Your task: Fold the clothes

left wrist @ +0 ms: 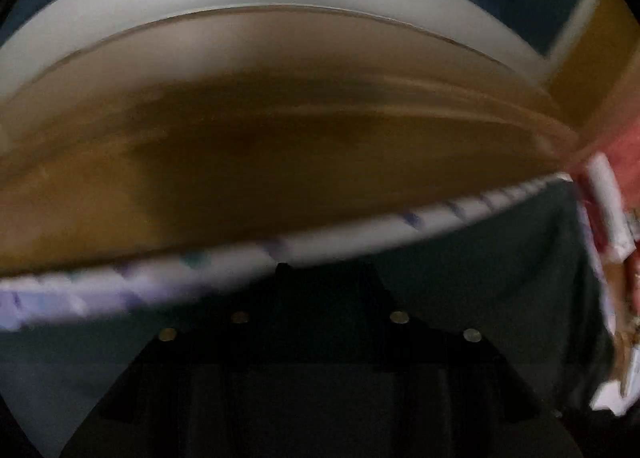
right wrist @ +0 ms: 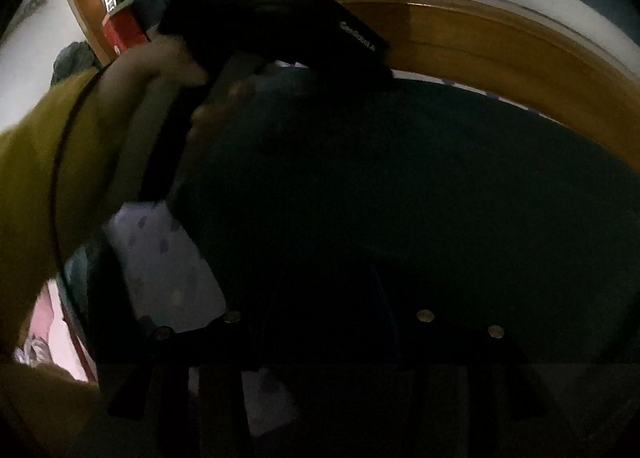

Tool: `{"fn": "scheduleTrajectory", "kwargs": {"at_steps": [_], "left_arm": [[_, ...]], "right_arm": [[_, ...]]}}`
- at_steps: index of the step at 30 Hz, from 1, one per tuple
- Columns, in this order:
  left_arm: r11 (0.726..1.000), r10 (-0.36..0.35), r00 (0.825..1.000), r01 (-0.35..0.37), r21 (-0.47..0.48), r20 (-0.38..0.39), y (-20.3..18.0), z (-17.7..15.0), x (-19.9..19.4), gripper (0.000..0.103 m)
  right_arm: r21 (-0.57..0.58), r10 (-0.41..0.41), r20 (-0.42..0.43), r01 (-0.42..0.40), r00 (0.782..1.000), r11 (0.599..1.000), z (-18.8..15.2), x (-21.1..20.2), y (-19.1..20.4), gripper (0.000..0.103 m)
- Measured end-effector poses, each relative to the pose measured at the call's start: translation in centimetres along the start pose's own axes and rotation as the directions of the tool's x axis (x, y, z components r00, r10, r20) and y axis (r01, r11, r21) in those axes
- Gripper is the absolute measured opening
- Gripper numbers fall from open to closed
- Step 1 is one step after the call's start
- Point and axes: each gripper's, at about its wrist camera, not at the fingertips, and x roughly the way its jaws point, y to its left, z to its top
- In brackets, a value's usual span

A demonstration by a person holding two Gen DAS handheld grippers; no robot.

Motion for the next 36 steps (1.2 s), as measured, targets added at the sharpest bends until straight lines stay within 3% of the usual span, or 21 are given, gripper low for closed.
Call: {"fn": "scheduleTrajectory", "kwargs": {"at_steps": [2, 7, 12, 15, 18, 20, 22, 26, 28, 31, 34, 36], "left_arm": [[0.999, -0.025, 1.0, 0.025, -0.019, 0.002, 0.4, -0.3, -0.9, 0.029], [0.999, 0.038, 0.998, -0.038, 0.006, 0.044, 1.6, -4.4, -5.5, 0.031], [0.992, 0.122, 0.991, -0.12, -0.033, 0.047, 9.0, -9.2, -10.9, 0.031], [0.989, 0.147, 0.989, -0.146, -0.022, 0.035, 14.1, -11.0, -13.3, 0.031], [0.998, 0.062, 0.998, -0.061, -0.03, 0.029, 19.3, -12.5, -15.0, 0.031], [1.0, -0.018, 0.999, 0.018, -0.024, 0.031, 21.4, -12.9, -15.2, 0.031], [0.998, -0.045, 0.998, 0.047, -0.04, 0.04, 22.7, -12.4, -14.2, 0.031], [0.993, -0.088, 0.994, 0.093, -0.076, 0.061, 25.2, -11.2, -12.1, 0.03], [0.987, -0.108, 0.992, 0.116, -0.11, 0.071, 26.9, -10.5, -11.4, 0.003], [0.972, -0.136, 0.986, 0.151, -0.18, 0.093, 30.2, -9.4, -11.3, 0.003], [0.985, 0.011, 0.993, 0.008, -0.173, 0.114, 32.1, -8.1, -11.8, 0.003], [0.98, 0.116, 0.987, -0.095, -0.175, 0.112, 33.1, -7.6, -12.4, 0.003]], "right_arm": [[-0.008, -0.008, 0.008, 0.008, 1.0, 1.0, -0.1, 0.0, 0.2, 0.045], [-0.066, -0.012, 0.039, 0.015, 0.999, 0.998, -0.6, 0.2, 1.3, 0.062], [-0.074, -0.061, 0.021, 0.063, 0.998, 0.995, -0.6, 0.0, 2.1, 0.064], [0.033, -0.091, 0.015, 0.091, 0.996, 0.995, 0.7, -1.4, 2.3, 0.063], [0.112, -0.119, 0.062, 0.112, 0.991, 0.987, 3.2, -3.0, 6.0, 0.063], [0.164, -0.091, 0.085, 0.076, 0.992, 0.984, 4.9, -1.7, 8.4, 0.063], [0.214, -0.064, 0.109, 0.04, 0.992, 0.976, 6.7, -0.4, 10.7, 0.063], [0.21, -0.11, 0.104, 0.086, 0.988, 0.974, 9.7, 5.4, 15.0, 0.061], [0.189, -0.157, 0.05, 0.145, 0.986, 0.971, 10.3, 8.5, 16.3, 0.058], [0.13, -0.259, 0.042, 0.252, 0.965, 0.959, 9.7, 9.8, 18.0, 0.058], [0.159, -0.266, 0.042, 0.256, 0.963, 0.953, 9.7, 10.0, 17.9, 0.058], [0.157, -0.277, 0.039, 0.268, 0.96, 0.951, 9.7, 9.9, 18.1, 0.058]]}}
